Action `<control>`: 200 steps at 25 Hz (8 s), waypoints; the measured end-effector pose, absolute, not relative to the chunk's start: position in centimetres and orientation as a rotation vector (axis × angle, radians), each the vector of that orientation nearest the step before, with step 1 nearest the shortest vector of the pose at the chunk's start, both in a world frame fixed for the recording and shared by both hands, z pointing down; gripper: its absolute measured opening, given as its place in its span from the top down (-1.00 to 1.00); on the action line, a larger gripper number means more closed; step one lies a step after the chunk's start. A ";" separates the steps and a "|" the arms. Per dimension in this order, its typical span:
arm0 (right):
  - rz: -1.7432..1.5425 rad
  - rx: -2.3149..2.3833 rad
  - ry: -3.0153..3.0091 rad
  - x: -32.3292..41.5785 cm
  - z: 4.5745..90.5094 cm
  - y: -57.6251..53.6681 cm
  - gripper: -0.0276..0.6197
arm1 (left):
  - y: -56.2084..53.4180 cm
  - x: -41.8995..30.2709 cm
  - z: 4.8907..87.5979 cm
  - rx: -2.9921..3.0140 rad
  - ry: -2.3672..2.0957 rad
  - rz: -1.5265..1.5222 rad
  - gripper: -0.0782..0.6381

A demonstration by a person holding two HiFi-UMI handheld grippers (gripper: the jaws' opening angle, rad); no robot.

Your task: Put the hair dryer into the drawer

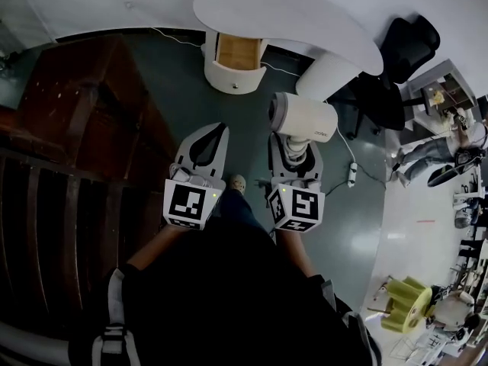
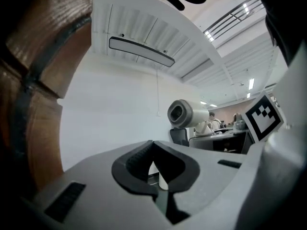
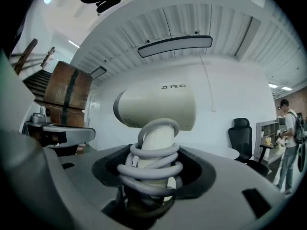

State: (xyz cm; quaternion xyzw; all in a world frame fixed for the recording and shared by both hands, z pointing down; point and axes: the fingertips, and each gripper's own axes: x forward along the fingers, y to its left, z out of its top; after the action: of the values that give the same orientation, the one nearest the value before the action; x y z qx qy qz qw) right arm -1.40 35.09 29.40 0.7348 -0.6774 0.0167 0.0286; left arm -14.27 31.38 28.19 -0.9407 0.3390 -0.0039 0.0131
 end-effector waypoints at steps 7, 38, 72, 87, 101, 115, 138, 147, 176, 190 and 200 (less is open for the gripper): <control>0.055 2.206 -2.142 5.0 28.6 28.0 0.07 | 24.9 -9.2 27.4 -2.892 1.163 -0.005 0.76; 0.106 2.094 -2.248 15.1 31.1 13.3 0.07 | 10.7 -0.5 29.3 -2.848 1.352 -0.061 0.76; 0.250 2.018 -2.168 15.4 37.0 -9.8 0.07 | -16.2 3.1 35.1 -2.967 1.249 -0.222 0.76; 0.489 1.806 -2.166 14.3 47.3 -11.8 0.07 | -15.8 3.0 42.4 -3.057 1.332 -0.414 0.76; 0.782 1.579 -2.051 11.2 59.2 -9.5 0.07 | -14.3 1.8 48.2 -3.087 1.426 -0.537 0.76; 1.099 1.368 -1.834 10.9 65.2 -9.9 0.07 | -15.5 3.6 50.4 -3.117 1.449 -0.577 0.76; 0.999 0.774 -1.742 8.9 69.8 -12.8 0.06 | -18.9 1.4 52.4 -3.083 1.625 -0.613 0.76; 0.843 0.630 -1.716 9.3 72.4 -13.6 0.06 | -19.3 1.3 53.8 -3.085 1.648 -0.638 0.76; 0.950 0.335 -1.432 9.4 78.8 -11.7 0.02 | -19.4 1.0 55.1 -3.114 1.682 -0.662 0.76; 1.108 0.379 -1.496 8.0 76.8 -11.4 -0.23 | -18.9 0.5 55.0 -3.120 1.688 -0.646 0.76; 1.096 0.535 -1.624 8.0 75.4 -12.5 -0.24 | -17.8 0.8 55.4 -3.136 1.656 -0.656 0.76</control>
State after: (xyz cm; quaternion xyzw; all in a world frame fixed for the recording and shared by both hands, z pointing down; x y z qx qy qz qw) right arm 8.02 -12.48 75.44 0.2240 -0.6794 0.4585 0.5273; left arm 0.82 -17.77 55.35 -0.8461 0.4469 -0.1769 -0.2303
